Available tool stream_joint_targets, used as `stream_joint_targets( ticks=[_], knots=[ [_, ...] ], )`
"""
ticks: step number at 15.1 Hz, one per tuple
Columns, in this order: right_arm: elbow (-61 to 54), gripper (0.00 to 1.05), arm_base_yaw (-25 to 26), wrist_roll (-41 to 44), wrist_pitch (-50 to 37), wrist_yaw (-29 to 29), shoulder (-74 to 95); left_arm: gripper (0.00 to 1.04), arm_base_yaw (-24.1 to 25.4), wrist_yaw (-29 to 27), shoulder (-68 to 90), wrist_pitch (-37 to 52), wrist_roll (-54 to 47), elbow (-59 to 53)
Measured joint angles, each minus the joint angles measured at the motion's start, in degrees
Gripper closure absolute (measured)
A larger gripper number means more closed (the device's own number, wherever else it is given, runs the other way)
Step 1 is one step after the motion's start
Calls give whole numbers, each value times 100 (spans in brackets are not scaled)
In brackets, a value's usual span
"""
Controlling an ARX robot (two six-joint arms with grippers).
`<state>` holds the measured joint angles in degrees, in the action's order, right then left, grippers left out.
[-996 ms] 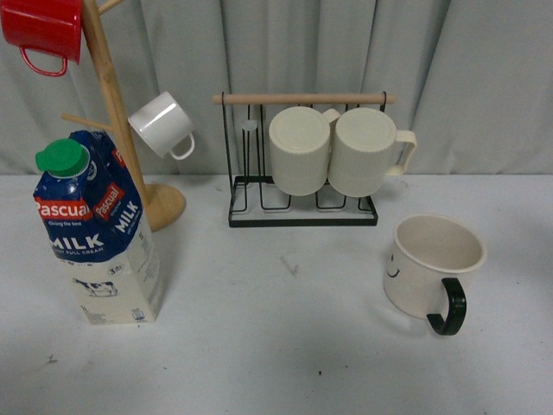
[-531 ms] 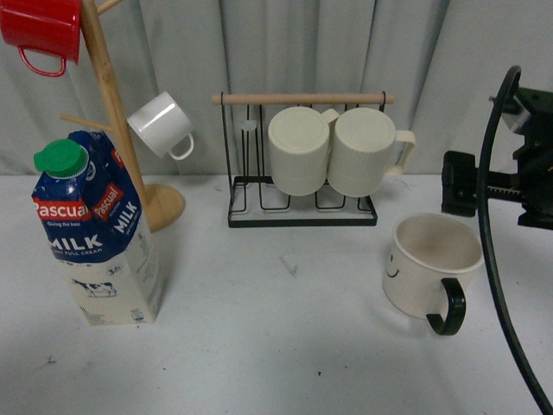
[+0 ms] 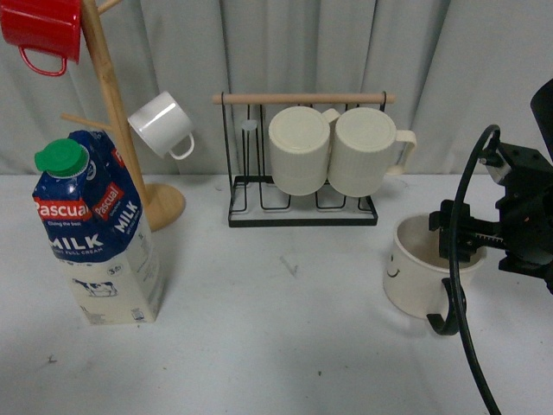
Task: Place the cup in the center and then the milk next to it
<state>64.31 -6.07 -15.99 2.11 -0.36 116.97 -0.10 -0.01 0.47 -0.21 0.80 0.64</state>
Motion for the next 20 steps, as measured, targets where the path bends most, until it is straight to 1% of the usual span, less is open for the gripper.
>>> stream_joint_targets(
  ticks=[1, 2, 5, 6, 9, 12, 16, 18, 20],
  knots=[
    [2, 36, -15, -4, -24, 22, 0, 7, 0, 0, 0, 0, 0, 0],
    [0, 56, -33, -7, -24, 61, -4, 7, 0, 0, 0, 0, 0, 0],
    [-9, 92, -33, 0, -33, 96, -103, 7, 0, 0, 0, 0, 0, 0],
    [-37, 101, -39, 28, -39, 122, -190, 7, 0, 0, 0, 0, 0, 0],
    [-46, 101, -212, 35, 63, 153, -490, 7, 0, -2, 0, 0, 0, 0],
    [96, 101, -734, -55, 282, 190, -560, 7, 0, 0, 0, 0, 0, 0],
    [664, 101, -1429, -315, 514, 487, -260, 7, 0, 0, 0, 0, 0, 0],
    [752, 101, -1652, -461, 688, 575, -52, 7, 0, -2, 0, 0, 0, 0],
    [844, 101, -1762, -570, 787, 634, 70, 7, 0, 0, 0, 0, 0, 0]
  ],
)
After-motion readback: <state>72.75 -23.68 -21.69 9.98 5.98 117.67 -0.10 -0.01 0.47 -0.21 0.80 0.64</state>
